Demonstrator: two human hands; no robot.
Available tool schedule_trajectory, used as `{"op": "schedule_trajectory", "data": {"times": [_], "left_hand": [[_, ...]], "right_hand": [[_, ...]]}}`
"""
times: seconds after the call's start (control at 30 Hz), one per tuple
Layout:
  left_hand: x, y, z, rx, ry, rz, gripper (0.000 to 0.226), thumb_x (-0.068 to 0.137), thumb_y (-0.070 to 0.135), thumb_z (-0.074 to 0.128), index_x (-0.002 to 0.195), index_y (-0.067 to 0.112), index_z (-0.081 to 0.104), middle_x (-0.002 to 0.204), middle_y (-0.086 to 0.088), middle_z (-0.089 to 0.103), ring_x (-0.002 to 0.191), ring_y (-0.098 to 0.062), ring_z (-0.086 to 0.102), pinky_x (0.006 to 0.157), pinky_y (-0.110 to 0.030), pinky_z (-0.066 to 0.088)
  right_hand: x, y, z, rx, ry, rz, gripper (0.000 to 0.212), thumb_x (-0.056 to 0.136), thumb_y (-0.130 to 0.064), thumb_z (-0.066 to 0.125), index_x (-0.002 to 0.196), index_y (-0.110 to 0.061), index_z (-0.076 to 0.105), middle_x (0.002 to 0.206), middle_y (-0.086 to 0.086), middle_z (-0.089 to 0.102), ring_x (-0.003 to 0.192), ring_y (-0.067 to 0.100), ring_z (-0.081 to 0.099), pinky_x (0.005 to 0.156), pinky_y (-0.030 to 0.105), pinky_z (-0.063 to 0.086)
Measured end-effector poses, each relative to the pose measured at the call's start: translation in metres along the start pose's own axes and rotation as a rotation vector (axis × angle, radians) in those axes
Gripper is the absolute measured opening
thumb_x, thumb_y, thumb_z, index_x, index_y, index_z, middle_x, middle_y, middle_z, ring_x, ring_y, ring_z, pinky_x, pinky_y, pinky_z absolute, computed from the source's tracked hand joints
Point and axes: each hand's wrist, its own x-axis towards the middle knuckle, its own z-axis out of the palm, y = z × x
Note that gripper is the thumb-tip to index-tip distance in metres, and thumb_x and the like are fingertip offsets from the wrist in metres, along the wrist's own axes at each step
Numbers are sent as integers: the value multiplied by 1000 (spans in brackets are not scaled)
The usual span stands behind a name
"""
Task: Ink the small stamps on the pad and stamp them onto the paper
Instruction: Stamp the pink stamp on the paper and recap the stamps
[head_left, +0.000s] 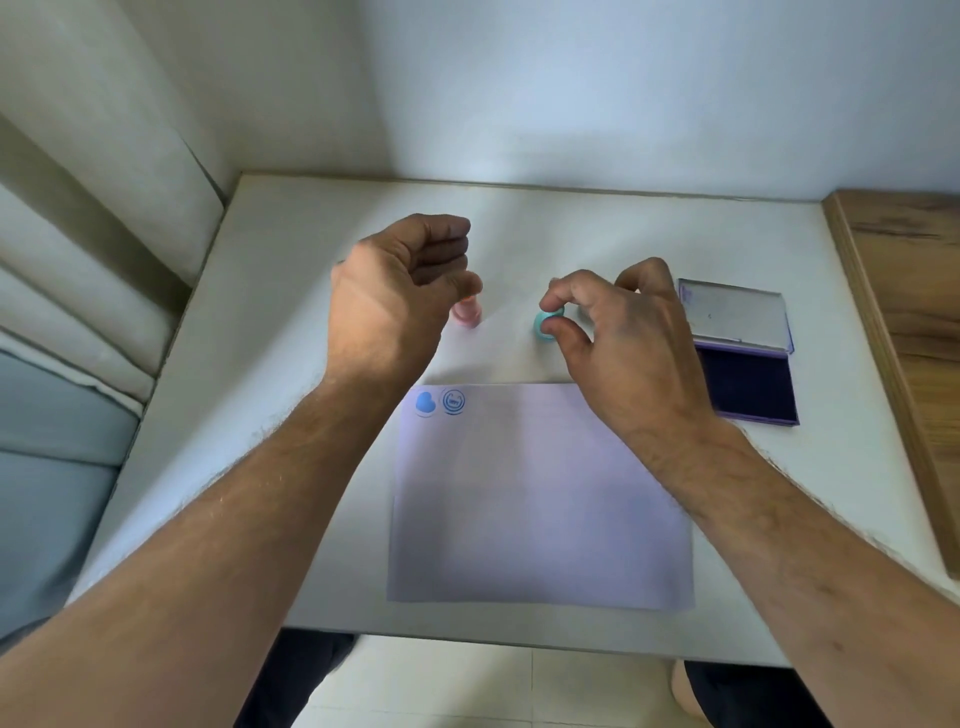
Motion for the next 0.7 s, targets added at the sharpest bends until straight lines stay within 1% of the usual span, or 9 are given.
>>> {"op": "schedule_trajectory", "data": {"times": [0.03, 0.1, 0.2, 0.33, 0.43, 0.47, 0.53, 0.6, 0.7], "left_hand": [[-1, -2, 0, 79, -2, 2, 44, 70, 7, 81, 110, 24, 73, 93, 16, 72, 88, 7, 68, 80, -6, 50], [-2, -5, 2, 208, -22, 2, 45, 72, 17, 84, 114, 28, 70, 97, 16, 69, 92, 5, 65, 74, 3, 43], [-1, -10, 4, 314, -48, -22, 39, 79, 23, 80, 117, 24, 69, 100, 13, 69, 94, 0, 64, 67, 7, 39], [-2, -14, 7, 371, -79, -50, 37, 79, 22, 79, 115, 25, 70, 95, 11, 73, 90, 2, 67, 70, 2, 43], [-4, -18, 9, 388, -78, -50, 22, 84, 21, 73, 106, 27, 72, 72, 19, 69, 69, 18, 63, 61, 4, 40], [-4, -18, 9, 401, -77, -43, 17, 86, 23, 72, 101, 29, 73, 68, 21, 66, 67, 18, 62, 59, 4, 40], [-6, -18, 10, 447, -72, -28, 8, 86, 31, 69, 93, 33, 72, 73, 18, 67, 75, 5, 65, 57, -2, 42], [-7, -16, 10, 468, -47, 4, 9, 86, 38, 66, 92, 34, 72, 85, 14, 70, 83, -4, 65, 63, -12, 47], [-9, -8, 11, 336, -26, 78, 7, 86, 33, 65, 91, 30, 70, 84, 17, 73, 80, 3, 68, 70, -12, 52]], "right_hand": [[0, 2, 0, 11, -18, 20, 15, 87, -21, 71, 101, -23, 70, 88, 0, 68, 98, 22, 48, 83, 42, 50], [1, 4, 0, 48, 8, 3, 15, 86, -21, 72, 101, -21, 70, 100, 0, 73, 99, 23, 48, 82, 38, 50], [1, 1, -2, 69, 89, -53, 13, 85, -19, 73, 97, -19, 71, 99, -6, 73, 96, 21, 46, 78, 25, 42], [0, -2, -1, 83, 106, -90, 9, 86, -18, 71, 94, -18, 72, 96, -8, 73, 93, 12, 39, 75, 20, 37], [-1, -2, -2, 105, 104, -100, 8, 86, -17, 70, 94, -18, 72, 95, -8, 73, 93, 11, 38, 76, 21, 38], [-1, -3, -3, 110, 104, -102, 8, 86, -17, 70, 94, -18, 72, 95, -8, 73, 93, 13, 40, 76, 21, 39], [0, -4, -5, 117, 104, -98, 9, 86, -17, 70, 95, -18, 72, 94, -7, 73, 93, 16, 44, 75, 21, 38], [0, -7, -7, 128, 109, -88, 11, 86, -16, 70, 97, -17, 72, 94, -6, 73, 94, 16, 44, 74, 18, 36], [0, -11, -10, 157, 126, -75, 13, 87, -14, 69, 99, -16, 73, 93, -6, 72, 94, 14, 44, 73, 15, 34]]}}
